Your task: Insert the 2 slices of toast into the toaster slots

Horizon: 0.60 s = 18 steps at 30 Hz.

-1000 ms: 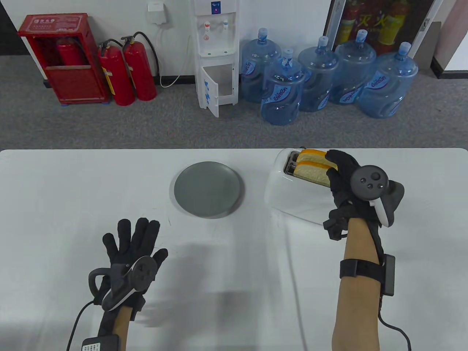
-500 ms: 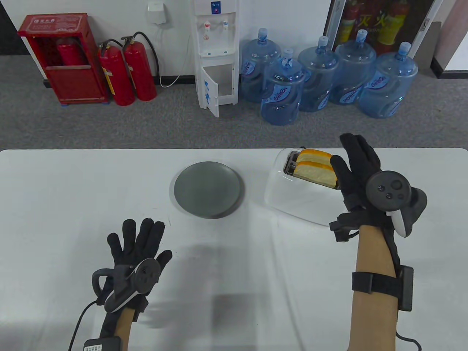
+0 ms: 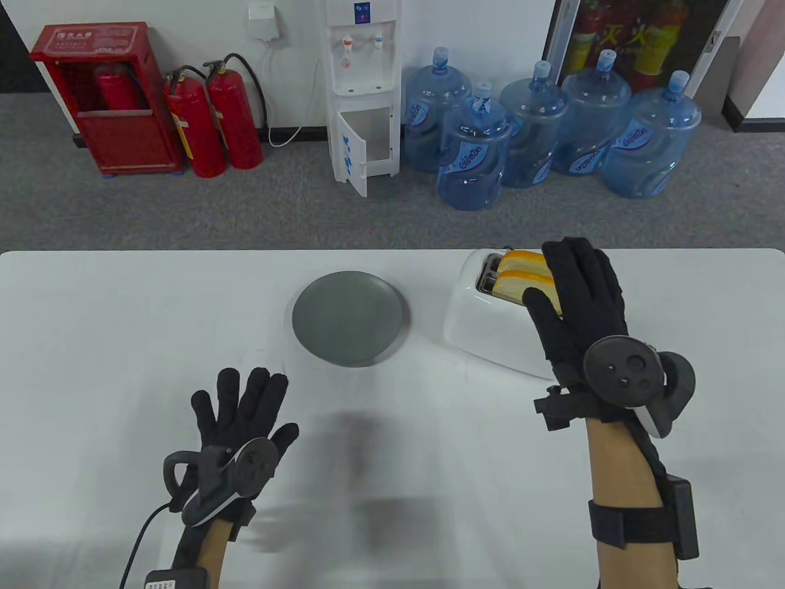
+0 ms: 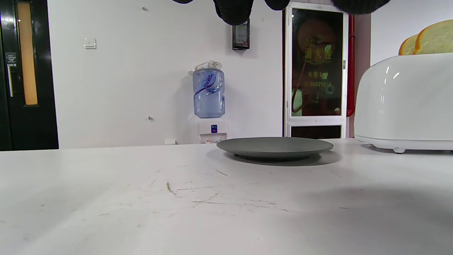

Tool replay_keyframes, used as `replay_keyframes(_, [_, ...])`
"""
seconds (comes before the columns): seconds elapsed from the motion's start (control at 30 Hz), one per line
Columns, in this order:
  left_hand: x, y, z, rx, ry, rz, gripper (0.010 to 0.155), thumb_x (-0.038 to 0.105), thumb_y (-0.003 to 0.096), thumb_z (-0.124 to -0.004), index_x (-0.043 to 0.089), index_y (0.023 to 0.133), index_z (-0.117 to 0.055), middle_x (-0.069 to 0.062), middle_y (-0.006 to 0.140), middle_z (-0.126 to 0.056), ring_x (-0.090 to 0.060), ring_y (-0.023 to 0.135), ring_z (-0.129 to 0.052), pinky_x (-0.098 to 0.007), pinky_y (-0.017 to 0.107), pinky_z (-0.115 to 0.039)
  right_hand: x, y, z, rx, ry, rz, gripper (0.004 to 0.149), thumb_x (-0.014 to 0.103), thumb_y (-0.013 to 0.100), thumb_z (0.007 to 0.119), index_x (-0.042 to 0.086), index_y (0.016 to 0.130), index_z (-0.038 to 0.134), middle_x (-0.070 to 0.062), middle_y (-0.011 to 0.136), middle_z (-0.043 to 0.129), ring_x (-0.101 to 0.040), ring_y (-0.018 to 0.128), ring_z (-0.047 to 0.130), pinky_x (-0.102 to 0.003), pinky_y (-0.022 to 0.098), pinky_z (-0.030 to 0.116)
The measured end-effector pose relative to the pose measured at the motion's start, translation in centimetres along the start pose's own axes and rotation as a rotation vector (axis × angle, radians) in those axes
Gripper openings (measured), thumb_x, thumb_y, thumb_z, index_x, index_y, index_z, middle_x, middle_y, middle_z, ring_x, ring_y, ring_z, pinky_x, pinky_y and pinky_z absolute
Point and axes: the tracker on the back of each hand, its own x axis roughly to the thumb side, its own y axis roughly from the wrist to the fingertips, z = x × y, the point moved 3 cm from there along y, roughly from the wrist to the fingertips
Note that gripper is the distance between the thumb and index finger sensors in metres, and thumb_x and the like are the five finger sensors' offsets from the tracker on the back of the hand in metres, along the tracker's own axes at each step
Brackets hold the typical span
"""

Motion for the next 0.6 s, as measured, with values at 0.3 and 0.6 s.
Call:
replay_keyframes(0.3, [0.2,0.0,0.0,-0.006,0.000,-0.003,0.071,0.064,0.0549,-0.056,0.042,0.118,-0.032,0.008,0.128,-0.037,-0.038,0.121,-0.028,-0.063,0.081,-0.028,3.7,-3.2,1.3,0.004,-0.038,-0.134,0.064,0.057,0.069,0.059,0.029,0.125,0.044,-0.012,0.131,0.042,-0.046,0.117,0.046,-0.070,0.079,0.048])
replay_keyframes(0.6, [0.7,-0.1,0.1,-0.007,0.000,-0.016,0.072,0.064,0.0549,-0.056,0.041,0.118,-0.032,0.007,0.128,-0.037,-0.038,0.121,-0.028,-0.063,0.081,-0.028,5.6,-6.5,3.0,0.031,-0.084,-0.183,0.064,0.057,0.069,0.059,0.029,0.125,0.043,-0.012,0.131,0.041,-0.046,0.117,0.046,-0.070,0.079,0.047])
